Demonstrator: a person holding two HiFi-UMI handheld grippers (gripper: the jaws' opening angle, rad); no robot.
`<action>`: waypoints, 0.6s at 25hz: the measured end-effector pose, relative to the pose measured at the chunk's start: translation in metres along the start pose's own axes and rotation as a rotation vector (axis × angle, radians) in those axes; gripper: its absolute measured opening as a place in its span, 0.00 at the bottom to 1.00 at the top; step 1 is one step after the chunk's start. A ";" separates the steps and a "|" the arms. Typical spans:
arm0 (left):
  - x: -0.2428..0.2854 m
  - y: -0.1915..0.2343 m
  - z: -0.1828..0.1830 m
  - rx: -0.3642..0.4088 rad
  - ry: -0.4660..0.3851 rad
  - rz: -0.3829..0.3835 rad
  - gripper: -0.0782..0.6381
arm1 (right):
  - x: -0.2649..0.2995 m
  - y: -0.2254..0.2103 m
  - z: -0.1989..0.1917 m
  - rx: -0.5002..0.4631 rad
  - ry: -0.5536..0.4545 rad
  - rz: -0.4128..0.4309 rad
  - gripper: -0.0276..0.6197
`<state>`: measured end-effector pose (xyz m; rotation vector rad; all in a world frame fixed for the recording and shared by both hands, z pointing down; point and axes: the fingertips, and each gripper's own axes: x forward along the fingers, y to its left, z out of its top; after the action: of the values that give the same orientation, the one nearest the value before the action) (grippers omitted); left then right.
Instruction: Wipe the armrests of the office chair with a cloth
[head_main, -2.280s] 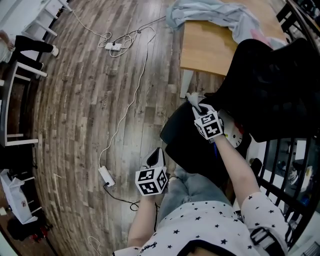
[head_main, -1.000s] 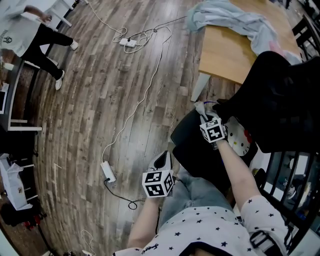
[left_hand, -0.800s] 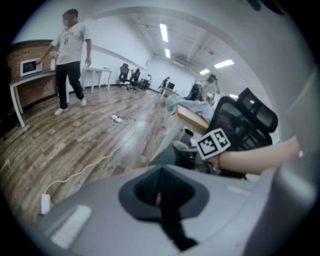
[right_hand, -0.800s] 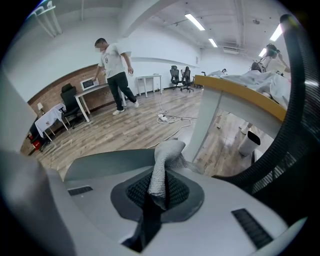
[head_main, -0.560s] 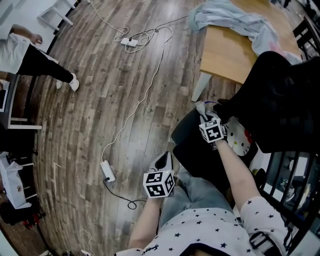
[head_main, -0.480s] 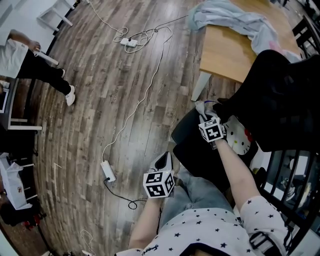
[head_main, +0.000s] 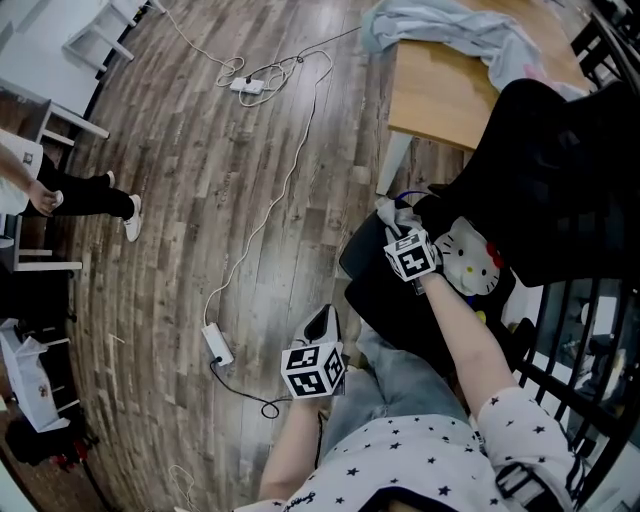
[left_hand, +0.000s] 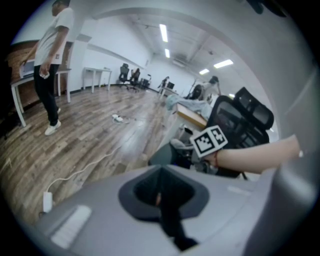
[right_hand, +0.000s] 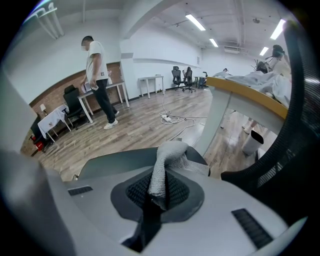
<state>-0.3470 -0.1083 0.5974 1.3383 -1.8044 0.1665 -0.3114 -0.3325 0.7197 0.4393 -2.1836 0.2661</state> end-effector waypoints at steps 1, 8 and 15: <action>-0.001 0.001 -0.002 0.000 0.001 0.000 0.11 | 0.000 0.002 0.000 -0.005 -0.002 -0.002 0.08; -0.008 0.006 -0.007 -0.001 -0.002 -0.006 0.11 | -0.001 0.015 -0.002 -0.024 0.005 0.006 0.08; -0.013 0.005 -0.019 -0.007 0.006 -0.018 0.11 | -0.004 0.037 -0.008 -0.020 0.017 0.027 0.08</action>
<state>-0.3399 -0.0862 0.6017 1.3477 -1.7856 0.1545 -0.3181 -0.2955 0.7203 0.3950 -2.1746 0.2620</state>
